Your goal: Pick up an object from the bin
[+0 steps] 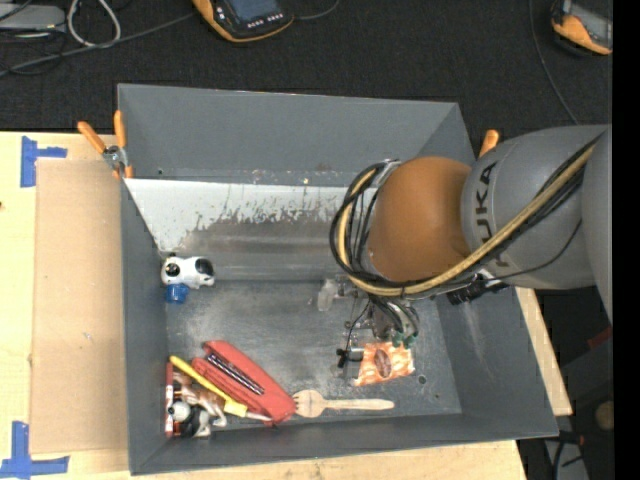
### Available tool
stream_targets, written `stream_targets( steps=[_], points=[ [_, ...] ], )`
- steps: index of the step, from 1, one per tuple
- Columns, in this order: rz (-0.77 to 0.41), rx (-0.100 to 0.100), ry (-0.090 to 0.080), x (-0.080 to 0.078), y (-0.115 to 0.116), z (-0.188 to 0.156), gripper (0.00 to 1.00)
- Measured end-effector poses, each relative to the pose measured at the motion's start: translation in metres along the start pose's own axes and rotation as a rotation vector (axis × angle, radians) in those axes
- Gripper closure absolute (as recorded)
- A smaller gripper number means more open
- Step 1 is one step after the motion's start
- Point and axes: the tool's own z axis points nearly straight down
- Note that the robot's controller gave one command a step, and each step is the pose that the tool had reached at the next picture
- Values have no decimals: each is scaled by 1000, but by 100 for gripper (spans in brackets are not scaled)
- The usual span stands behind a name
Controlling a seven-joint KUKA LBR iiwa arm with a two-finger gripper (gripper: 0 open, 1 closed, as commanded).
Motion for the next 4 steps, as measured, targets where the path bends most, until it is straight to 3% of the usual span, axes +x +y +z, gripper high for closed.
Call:
stream_targets(
  steps=[1, 2, 3, 4],
  points=[
    [1, 0, -7, -2, 0, -4, 0],
    [84, -1, -3, 32, -49, -15, 0],
    [37, -3, -5, 70, -42, -24, 100],
    [38, -3, -6, 70, -42, -24, 100]
  ],
)
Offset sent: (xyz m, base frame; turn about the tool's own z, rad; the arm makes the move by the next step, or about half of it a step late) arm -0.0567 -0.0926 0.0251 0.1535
